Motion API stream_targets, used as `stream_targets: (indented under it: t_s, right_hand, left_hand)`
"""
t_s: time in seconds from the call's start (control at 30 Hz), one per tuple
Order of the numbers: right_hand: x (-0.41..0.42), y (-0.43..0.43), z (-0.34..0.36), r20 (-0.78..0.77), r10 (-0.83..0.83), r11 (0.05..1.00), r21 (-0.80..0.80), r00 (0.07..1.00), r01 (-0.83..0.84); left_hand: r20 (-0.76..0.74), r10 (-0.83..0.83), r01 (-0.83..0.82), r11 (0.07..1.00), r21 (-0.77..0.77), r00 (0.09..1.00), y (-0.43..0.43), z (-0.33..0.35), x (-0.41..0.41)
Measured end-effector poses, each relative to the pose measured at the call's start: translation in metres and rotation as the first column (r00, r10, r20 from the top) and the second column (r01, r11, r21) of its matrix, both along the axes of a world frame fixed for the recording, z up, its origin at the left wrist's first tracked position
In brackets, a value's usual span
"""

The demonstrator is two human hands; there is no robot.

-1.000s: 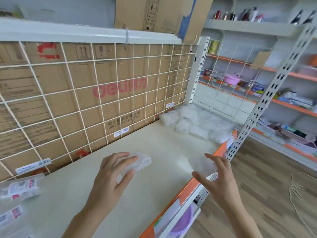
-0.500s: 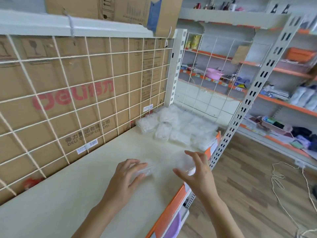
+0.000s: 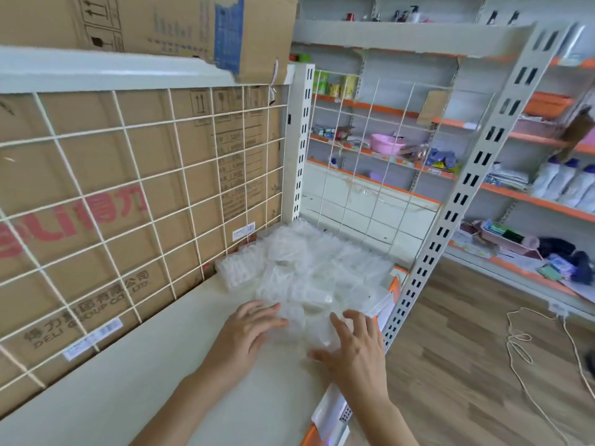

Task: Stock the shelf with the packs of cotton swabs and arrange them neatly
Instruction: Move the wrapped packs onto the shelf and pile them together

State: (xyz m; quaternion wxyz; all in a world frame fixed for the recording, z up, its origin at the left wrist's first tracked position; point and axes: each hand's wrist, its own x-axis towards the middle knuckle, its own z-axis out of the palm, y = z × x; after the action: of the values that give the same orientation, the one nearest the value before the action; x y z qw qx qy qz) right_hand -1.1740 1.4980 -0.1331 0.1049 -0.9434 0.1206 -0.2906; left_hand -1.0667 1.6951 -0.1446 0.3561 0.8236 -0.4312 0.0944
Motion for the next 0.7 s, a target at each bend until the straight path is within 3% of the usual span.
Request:
stream_targets:
  t_s: [0.37,0.53,0.7]
  right_hand:
    - [0.000,0.000,-0.001,0.028,0.014,0.993,0.114,1.000,-0.017]
    - [-0.028,0.001,0.015,0.068,0.101,0.970,0.214,0.993,-0.114]
    - [-0.055,-0.001,0.025,0.083,0.091,0.973,0.204,0.992,-0.106]
  left_hand:
    - [-0.064,0.013,-0.013,1.000,0.011,0.998,-0.008,0.003,-0.003]
    - [-0.014,0.040,-0.040,0.999,-0.024,0.999,0.001,0.007,-0.015]
    - [0.075,0.111,-0.111,0.994,-0.004,0.991,0.025,0.014,-0.036]
